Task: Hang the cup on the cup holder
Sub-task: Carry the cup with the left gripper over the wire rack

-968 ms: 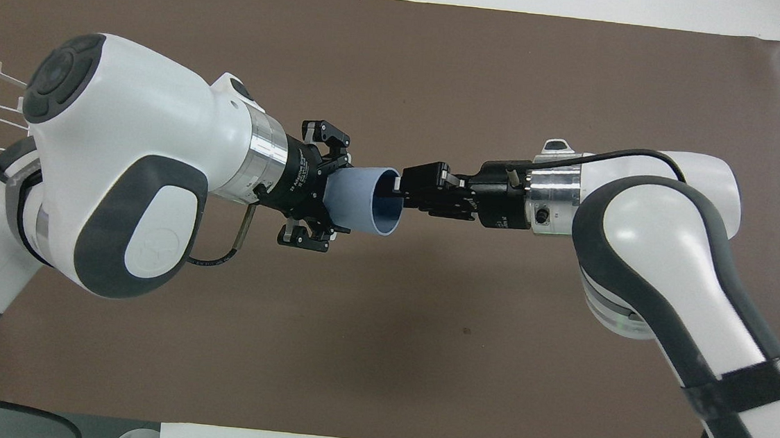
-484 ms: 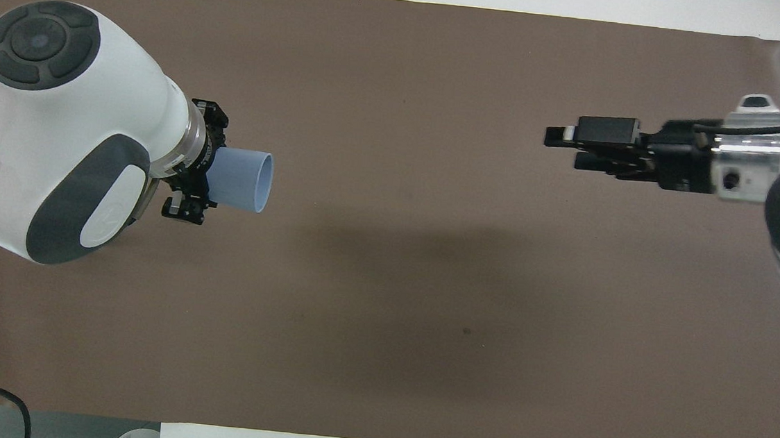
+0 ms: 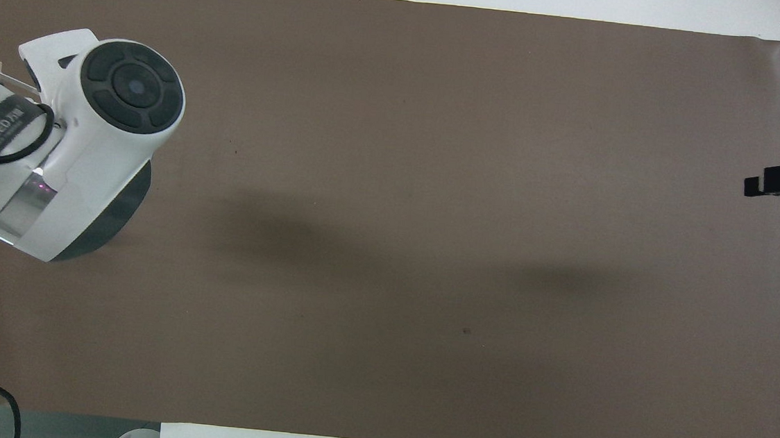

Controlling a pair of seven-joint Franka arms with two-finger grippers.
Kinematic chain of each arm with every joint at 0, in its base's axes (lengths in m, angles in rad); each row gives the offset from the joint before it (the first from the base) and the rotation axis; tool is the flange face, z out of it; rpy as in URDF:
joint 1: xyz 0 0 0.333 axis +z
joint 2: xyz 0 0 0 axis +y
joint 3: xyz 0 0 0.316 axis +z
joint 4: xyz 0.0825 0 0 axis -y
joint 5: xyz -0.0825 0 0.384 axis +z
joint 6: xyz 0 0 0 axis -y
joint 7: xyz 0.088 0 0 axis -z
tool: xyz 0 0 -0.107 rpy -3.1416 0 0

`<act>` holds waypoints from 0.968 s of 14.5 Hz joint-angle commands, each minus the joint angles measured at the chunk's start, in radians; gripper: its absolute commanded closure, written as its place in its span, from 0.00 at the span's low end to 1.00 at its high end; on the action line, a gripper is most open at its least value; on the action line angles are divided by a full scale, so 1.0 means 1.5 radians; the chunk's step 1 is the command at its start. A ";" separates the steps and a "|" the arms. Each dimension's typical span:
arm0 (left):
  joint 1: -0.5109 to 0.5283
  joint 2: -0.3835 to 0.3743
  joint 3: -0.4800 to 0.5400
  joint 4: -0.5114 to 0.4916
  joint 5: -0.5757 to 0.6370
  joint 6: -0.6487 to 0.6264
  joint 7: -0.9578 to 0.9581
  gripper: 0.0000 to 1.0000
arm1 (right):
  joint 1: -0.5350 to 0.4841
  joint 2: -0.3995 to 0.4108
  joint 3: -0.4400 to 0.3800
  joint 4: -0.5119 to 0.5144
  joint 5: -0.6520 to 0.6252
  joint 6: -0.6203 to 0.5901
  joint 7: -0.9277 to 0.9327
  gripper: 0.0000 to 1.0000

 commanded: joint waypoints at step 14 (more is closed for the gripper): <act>0.055 0.181 0.001 -0.019 0.487 -0.102 -0.138 1.00 | 0.114 -0.008 -0.049 0.085 -0.137 -0.197 0.057 0.01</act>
